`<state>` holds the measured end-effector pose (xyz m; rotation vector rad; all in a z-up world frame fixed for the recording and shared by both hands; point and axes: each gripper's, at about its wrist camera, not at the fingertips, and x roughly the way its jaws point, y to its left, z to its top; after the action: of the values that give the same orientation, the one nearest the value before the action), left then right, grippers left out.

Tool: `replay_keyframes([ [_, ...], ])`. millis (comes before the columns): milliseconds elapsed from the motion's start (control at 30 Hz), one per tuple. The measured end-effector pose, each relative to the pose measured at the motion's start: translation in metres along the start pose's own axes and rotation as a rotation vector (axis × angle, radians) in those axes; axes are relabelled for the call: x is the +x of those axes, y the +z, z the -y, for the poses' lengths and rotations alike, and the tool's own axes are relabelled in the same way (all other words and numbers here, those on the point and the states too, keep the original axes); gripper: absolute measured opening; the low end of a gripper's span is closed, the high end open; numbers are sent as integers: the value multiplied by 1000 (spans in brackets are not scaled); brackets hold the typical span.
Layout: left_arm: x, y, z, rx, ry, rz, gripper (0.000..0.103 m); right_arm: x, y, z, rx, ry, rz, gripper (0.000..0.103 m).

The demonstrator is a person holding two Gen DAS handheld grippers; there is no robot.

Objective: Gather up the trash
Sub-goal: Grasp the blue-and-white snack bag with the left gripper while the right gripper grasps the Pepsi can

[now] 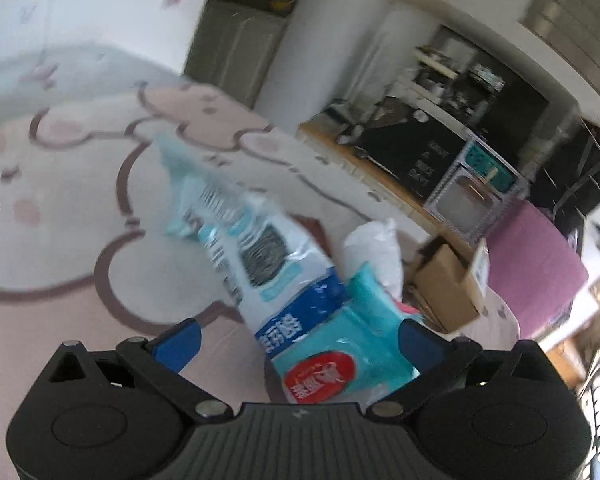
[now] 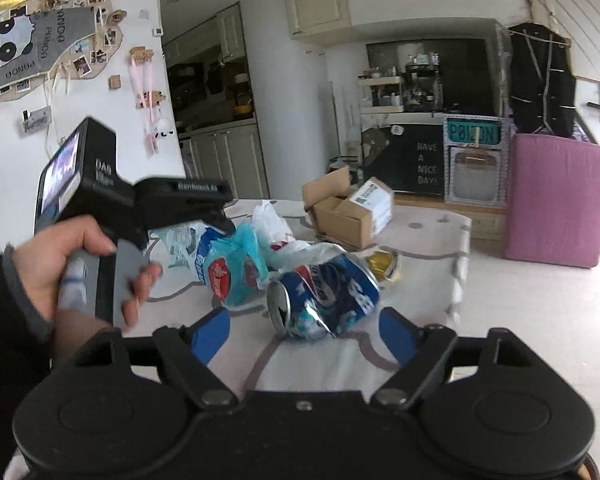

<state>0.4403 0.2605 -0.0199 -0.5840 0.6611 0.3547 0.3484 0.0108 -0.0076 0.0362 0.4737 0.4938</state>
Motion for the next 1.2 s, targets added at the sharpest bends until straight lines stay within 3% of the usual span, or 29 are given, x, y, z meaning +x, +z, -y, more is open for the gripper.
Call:
replay_keyframes([
  [100, 7, 4, -15, -132, -53, -11, 99, 27, 6, -2, -11, 15, -18, 73],
  [200, 15, 8, -21, -204, -82, -58, 86, 50, 9, -6, -40, 28, -34, 70],
  [300, 20, 10, -17, -184, -73, -81, 78, 69, 8, -16, -128, -1, -55, 67],
  [367, 24, 8, -14, -165, -72, -98, 68, 80, 7, -16, -135, -11, -79, 59],
  [500, 27, 3, -15, -120, -61, -135, 42, 89, 3, -14, -113, -15, -142, 29],
  [633, 19, -5, -27, -75, -68, -175, 21, 78, -3, -9, -89, 2, -161, 27],
  [833, -15, -21, -40, 39, -90, -184, 13, 48, -16, -9, -61, 18, -170, 26],
  [1200, -91, -67, -52, 275, -184, -224, 9, -14, -33, -11, -17, 21, -185, 26],
])
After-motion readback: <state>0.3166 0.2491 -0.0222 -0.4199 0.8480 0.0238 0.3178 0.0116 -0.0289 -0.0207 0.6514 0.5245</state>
